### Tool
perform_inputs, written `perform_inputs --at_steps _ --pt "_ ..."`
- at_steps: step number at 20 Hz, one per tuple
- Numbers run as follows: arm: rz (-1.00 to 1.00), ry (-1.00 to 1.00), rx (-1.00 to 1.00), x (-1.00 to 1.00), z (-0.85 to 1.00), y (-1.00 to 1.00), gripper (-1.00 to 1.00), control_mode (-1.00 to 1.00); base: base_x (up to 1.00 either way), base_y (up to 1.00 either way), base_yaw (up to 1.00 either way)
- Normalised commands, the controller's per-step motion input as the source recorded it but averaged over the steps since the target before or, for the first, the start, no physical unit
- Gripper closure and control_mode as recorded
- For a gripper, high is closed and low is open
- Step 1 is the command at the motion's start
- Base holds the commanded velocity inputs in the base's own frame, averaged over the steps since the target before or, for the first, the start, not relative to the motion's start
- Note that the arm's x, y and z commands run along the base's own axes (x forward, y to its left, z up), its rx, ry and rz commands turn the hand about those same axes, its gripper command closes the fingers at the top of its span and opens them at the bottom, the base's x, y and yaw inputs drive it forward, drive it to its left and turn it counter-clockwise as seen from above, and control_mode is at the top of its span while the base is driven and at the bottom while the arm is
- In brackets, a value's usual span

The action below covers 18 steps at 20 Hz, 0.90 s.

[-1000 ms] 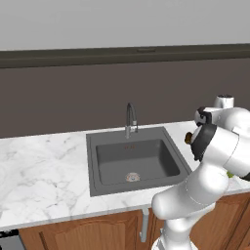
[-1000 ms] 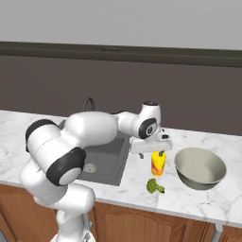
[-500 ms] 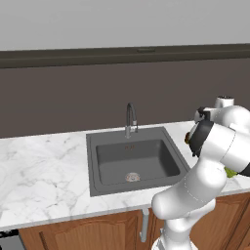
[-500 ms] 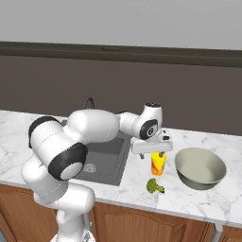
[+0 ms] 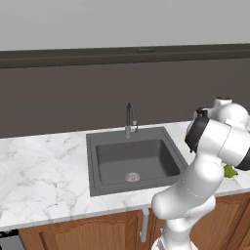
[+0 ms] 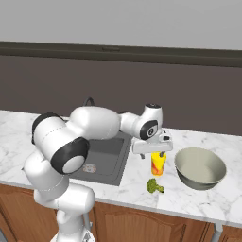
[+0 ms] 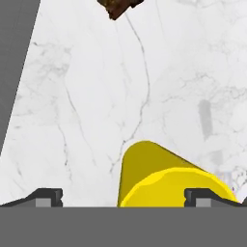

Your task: Remove the broccoli and sweet potato from the sink. Then move the bowl and cup from the counter to the sink for washing.

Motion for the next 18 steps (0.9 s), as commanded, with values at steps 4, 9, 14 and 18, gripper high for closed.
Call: perform_inputs --at_steps 4,9,14,18 --pt "0.00 0.01 0.00 0.12 -0.09 -0.04 -1.00 -1.00 0.00 0.00 0.00" --pt "0.00 0.00 0.00 0.02 -0.06 -0.04 -1.00 -1.00 0.00 0.00 0.00" --pt "-0.01 0.00 0.00 0.00 -0.09 -0.01 -1.00 -1.00 0.00 0.00 0.00" --pt "-0.02 0.00 0.01 -0.04 -0.14 0.00 -1.00 -1.00 0.00 0.00 0.00"
